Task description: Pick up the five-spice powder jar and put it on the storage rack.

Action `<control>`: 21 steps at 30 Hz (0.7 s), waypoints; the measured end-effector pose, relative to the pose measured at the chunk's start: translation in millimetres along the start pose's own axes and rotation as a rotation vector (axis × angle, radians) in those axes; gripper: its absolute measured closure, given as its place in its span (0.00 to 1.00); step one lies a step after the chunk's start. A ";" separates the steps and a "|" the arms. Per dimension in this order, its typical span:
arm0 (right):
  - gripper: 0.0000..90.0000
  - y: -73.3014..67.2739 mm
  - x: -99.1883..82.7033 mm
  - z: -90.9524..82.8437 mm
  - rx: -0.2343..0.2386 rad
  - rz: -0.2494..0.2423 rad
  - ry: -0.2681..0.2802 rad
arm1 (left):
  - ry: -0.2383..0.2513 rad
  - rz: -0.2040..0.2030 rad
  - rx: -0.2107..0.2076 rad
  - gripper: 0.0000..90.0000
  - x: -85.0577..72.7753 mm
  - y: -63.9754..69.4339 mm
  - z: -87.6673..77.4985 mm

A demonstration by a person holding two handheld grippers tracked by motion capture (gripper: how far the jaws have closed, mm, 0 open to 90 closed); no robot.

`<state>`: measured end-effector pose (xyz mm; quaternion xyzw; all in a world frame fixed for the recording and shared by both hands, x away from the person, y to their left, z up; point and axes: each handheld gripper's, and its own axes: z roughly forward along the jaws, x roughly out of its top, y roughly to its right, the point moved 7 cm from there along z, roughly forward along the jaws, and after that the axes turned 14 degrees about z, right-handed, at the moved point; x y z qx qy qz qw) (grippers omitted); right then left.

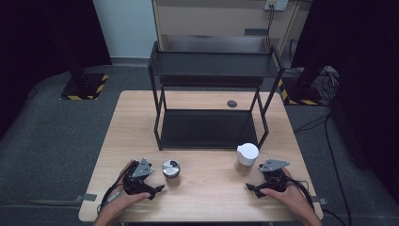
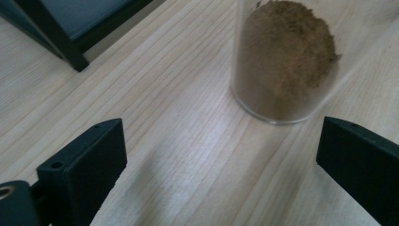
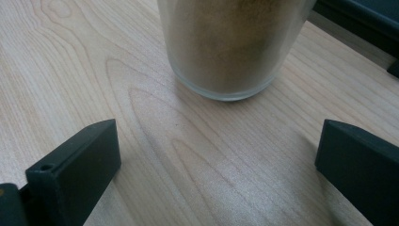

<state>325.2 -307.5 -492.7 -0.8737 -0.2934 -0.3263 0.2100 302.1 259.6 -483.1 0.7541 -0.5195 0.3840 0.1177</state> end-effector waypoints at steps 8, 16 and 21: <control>0.01 0.0 0.0 0.0 0.000 0.000 0.000 | 0.015 0.020 -0.018 0.02 6.0 4.3 2.1; 0.01 0.0 0.0 0.0 0.000 0.000 0.000 | 0.041 0.027 -0.026 0.02 8.3 6.8 3.1; 0.01 0.1 -0.1 -0.1 0.001 0.000 0.000 | 0.056 0.033 -0.027 0.02 12.1 8.2 4.5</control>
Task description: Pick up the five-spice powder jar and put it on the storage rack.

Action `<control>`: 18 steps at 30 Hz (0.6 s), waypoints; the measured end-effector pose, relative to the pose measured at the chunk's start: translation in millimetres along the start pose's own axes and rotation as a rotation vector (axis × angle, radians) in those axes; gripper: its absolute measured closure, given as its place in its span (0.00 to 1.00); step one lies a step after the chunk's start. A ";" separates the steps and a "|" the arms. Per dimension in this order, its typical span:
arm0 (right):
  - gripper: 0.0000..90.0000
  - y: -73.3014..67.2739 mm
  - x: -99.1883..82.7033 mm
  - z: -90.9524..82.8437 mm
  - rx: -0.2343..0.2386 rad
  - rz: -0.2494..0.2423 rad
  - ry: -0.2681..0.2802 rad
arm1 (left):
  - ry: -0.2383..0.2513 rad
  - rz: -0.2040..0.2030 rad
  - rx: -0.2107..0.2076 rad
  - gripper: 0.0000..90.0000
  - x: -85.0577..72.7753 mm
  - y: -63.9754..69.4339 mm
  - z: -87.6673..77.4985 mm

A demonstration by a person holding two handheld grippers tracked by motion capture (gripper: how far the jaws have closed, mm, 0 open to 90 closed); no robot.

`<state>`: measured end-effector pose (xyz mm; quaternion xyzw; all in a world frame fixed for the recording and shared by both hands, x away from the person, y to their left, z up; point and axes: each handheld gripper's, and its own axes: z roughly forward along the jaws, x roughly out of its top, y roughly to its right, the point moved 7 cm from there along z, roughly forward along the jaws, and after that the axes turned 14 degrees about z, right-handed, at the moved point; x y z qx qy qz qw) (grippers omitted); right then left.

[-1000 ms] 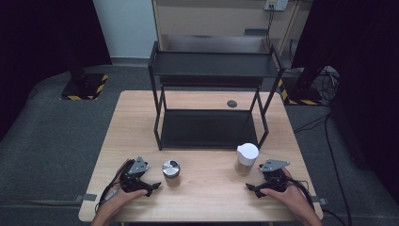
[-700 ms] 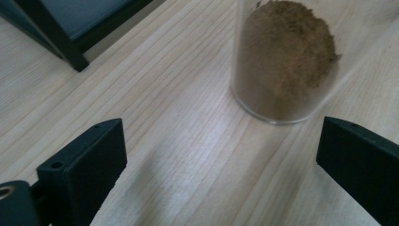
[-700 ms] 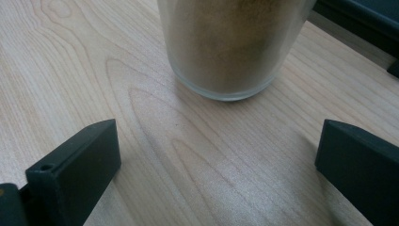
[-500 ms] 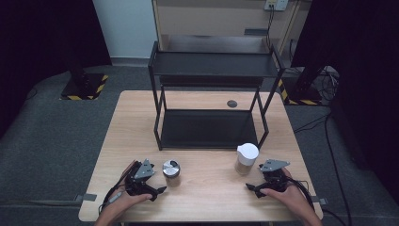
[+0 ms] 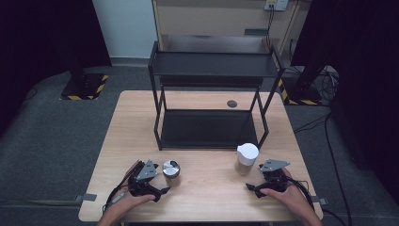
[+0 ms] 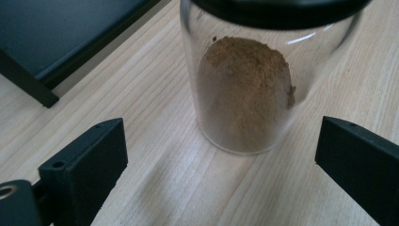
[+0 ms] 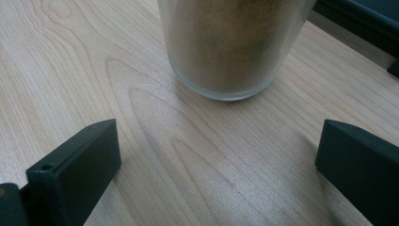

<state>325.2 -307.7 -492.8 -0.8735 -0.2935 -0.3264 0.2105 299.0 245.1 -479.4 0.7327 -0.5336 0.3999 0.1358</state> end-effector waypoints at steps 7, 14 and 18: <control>0.02 0.2 -0.1 -0.1 0.001 0.000 0.000 | 0.022 0.004 -0.007 0.02 5.1 0.1 1.3; 0.02 0.2 -0.2 -0.2 0.002 0.000 0.000 | 0.021 0.022 -0.018 0.02 13.6 0.5 7.0; 0.02 0.3 -0.2 -0.2 0.002 0.000 0.001 | 0.031 0.021 -0.021 0.02 15.6 0.3 9.1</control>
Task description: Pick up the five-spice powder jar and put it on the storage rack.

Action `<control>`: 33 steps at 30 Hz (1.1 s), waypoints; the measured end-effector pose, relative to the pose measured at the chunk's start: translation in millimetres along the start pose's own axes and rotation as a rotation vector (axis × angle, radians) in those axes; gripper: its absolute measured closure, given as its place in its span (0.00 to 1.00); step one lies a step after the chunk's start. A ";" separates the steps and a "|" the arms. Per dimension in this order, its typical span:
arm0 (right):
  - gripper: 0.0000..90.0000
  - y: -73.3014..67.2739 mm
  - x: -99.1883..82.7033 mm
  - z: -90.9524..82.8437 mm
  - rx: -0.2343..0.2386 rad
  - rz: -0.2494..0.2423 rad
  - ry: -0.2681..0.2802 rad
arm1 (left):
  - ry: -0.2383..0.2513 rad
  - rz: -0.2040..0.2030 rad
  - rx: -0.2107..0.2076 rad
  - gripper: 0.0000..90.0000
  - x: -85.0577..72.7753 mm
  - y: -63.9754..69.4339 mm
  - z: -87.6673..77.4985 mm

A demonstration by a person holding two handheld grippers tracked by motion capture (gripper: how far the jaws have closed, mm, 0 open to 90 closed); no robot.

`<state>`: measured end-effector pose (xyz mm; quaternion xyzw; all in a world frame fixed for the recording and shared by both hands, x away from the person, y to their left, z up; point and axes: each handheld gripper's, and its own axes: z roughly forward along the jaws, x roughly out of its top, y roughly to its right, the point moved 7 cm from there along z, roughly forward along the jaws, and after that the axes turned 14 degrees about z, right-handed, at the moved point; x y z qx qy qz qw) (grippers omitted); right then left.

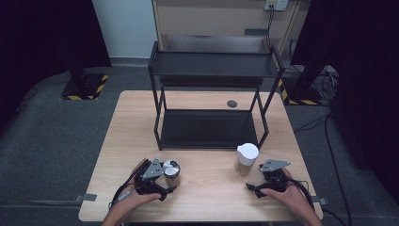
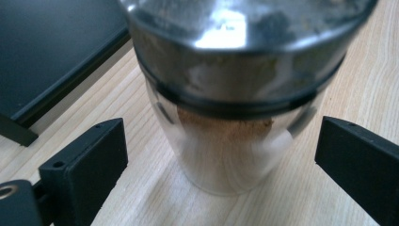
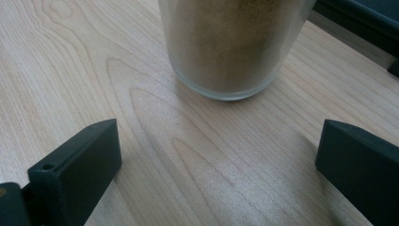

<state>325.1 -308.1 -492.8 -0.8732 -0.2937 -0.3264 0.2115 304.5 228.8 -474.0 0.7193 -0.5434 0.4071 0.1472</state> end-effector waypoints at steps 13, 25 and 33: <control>0.02 0.0 -0.1 -0.1 0.000 0.001 0.000 | -0.002 -0.023 0.007 0.05 -0.2 -1.4 9.1; 0.02 -0.1 -0.1 -0.2 0.000 0.001 0.000 | 0.038 -0.027 -0.008 0.32 -0.1 -1.0 17.0; 0.02 -0.1 -0.2 -0.2 0.000 0.001 0.000 | 0.046 -0.035 -0.031 0.33 -1.0 -4.7 14.6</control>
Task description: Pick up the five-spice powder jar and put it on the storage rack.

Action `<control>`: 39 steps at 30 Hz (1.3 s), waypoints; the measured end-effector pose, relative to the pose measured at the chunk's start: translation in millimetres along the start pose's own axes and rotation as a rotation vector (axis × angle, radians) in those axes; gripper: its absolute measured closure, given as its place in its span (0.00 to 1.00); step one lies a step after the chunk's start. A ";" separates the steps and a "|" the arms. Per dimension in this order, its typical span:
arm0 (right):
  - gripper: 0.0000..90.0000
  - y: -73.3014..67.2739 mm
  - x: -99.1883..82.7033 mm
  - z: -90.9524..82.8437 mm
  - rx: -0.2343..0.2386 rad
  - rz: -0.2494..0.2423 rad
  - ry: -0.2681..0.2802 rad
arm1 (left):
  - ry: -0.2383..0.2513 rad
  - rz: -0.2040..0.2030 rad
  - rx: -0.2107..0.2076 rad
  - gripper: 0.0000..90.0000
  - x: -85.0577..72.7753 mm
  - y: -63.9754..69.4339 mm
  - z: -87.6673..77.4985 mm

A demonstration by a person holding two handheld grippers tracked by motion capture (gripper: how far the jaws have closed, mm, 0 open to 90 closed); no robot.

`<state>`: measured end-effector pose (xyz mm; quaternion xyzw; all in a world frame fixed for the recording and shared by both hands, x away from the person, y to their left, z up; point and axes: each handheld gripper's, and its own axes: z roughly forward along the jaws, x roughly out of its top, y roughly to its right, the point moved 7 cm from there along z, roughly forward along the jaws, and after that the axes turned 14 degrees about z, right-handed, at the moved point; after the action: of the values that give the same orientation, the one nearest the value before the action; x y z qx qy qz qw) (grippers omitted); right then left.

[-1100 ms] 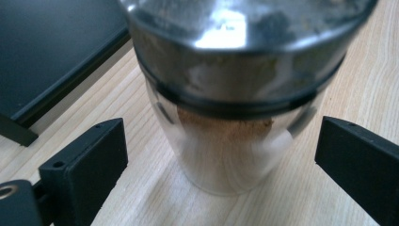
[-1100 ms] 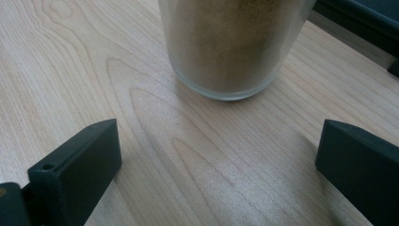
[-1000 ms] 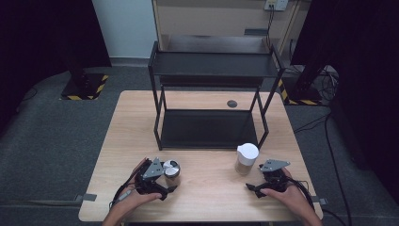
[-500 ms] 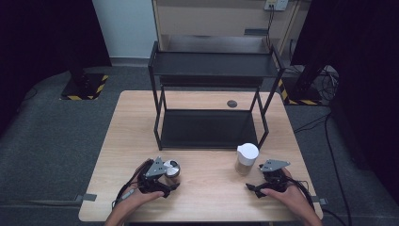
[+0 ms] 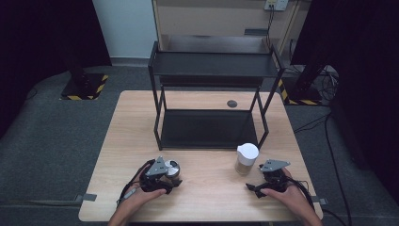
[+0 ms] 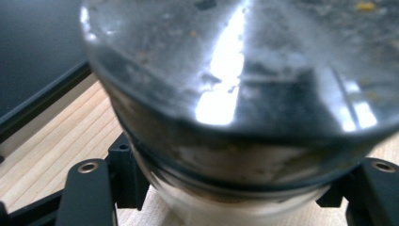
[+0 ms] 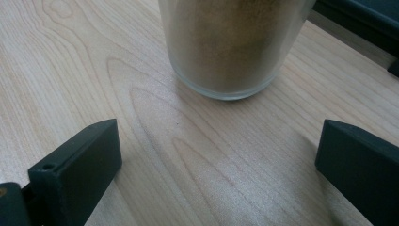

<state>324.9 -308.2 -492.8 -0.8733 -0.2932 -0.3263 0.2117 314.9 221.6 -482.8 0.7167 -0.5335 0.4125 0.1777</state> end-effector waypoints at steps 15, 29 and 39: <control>0.02 -0.1 -0.1 -0.1 0.000 0.000 0.000 | 0.025 0.080 -0.044 0.33 32.0 -28.9 -6.8; 0.02 0.0 -0.1 -0.1 0.000 0.000 0.000 | 0.011 0.100 -0.048 0.33 52.7 -54.6 -13.2; 0.02 0.1 0.0 -0.2 0.000 0.000 -0.001 | 0.017 0.113 -0.050 0.33 71.4 -74.0 -14.5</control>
<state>324.8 -308.4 -492.7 -0.8734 -0.2933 -0.3260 0.2118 383.0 214.7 -404.7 0.6773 -0.5816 0.4146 0.1764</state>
